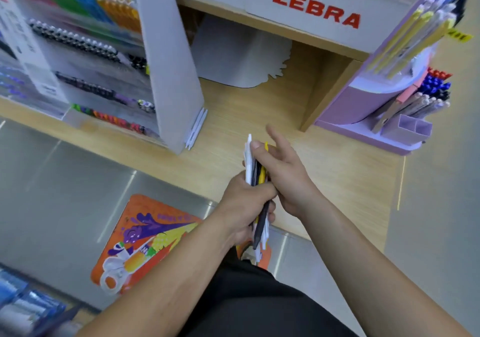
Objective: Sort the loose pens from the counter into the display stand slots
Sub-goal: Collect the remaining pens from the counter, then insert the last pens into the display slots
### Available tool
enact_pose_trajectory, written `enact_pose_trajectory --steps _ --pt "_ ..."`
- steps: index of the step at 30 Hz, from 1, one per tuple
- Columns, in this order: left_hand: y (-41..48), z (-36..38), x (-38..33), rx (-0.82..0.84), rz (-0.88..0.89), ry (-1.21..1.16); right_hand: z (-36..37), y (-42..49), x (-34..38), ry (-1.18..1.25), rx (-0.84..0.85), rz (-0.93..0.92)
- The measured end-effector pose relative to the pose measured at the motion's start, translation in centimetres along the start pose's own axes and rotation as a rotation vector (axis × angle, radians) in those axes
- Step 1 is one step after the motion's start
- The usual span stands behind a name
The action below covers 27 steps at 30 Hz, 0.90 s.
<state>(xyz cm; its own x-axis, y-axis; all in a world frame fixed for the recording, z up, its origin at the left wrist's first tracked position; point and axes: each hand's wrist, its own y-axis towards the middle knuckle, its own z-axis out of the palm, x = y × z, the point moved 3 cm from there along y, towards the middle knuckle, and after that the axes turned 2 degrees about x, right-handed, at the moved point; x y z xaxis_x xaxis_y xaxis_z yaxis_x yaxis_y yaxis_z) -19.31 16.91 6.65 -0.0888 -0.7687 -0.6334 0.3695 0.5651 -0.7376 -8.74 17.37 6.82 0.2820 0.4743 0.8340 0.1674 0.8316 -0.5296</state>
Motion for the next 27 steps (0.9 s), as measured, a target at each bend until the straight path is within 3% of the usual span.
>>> enact_pose_trajectory --steps 6,12,18,23,27 --pt "-0.9 -6.1 -2.1 -0.285 0.241 -0.299 4.3 -2.3 -0.9 -0.107 0.319 0.126" --pt "-2.5 -14.9 -3.9 -0.411 0.249 -0.494 13.6 -0.4 -1.1 -0.472 0.527 0.07" --pt "-5.0 -25.8 -5.6 -0.444 0.269 -0.559 26.0 1.7 -1.0 -0.598 0.527 -0.057" --pt "-7.7 -37.5 -6.0 -0.619 0.357 -0.503 36.1 3.1 -2.3 -0.699 0.521 -0.157" --pt "-9.8 -46.1 -7.0 -0.653 0.408 -0.59 43.6 4.7 -2.4 -0.757 0.47 -0.213"
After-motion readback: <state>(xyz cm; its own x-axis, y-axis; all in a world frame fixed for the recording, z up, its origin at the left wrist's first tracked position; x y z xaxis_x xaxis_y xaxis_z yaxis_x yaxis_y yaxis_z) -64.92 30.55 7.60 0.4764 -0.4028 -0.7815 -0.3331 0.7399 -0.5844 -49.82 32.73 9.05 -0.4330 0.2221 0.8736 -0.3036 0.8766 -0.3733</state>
